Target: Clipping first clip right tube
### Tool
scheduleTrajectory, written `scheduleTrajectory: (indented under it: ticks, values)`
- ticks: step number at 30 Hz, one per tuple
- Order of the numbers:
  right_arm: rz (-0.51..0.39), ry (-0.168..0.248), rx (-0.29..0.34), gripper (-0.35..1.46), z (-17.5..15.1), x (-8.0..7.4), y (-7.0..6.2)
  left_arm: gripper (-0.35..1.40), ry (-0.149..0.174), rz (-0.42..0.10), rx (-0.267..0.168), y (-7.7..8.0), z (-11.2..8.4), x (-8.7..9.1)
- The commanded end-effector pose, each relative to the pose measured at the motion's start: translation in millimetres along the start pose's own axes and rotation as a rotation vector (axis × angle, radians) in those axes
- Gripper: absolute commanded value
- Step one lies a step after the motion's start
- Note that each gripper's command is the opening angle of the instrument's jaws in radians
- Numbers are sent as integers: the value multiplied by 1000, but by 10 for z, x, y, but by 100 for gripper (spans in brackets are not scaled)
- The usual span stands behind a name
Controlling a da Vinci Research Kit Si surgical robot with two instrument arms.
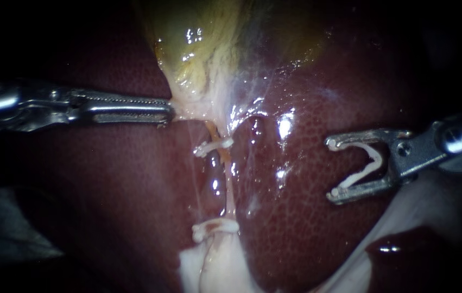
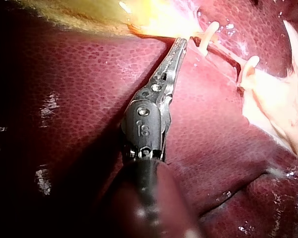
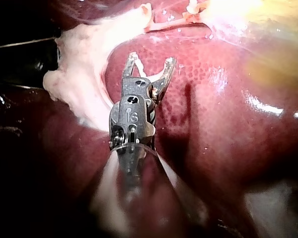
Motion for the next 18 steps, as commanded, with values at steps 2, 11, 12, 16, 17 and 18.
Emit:
scheduleTrajectory:
  ticks: [2, 11, 12, 16, 17, 18]
  values:
    - [1, 0, 0, 50, 1, 0, 0, -35, 0, -2, -3, 1, -6, 4]
    - [1, 1, 5, 50, 2, 0, 0, -35, 20, -26, -3, 9, -62, 43]
    - [0, 1, 5, 50, 2, 0, 0, -35, 26, -23, -1, 9, -68, 48]
    - [1, 1, 13, 50, 5, 2, 0, -35, 41, -20, 8, 9, -84, 59]
    - [1, 5, 17, 50, 7, 2, 0, -35, 41, -14, 8, 9, -86, 60]
    - [1, 10, 21, 50, 9, 3, 0, -35, 41, -14, 8, 9, -86, 60]
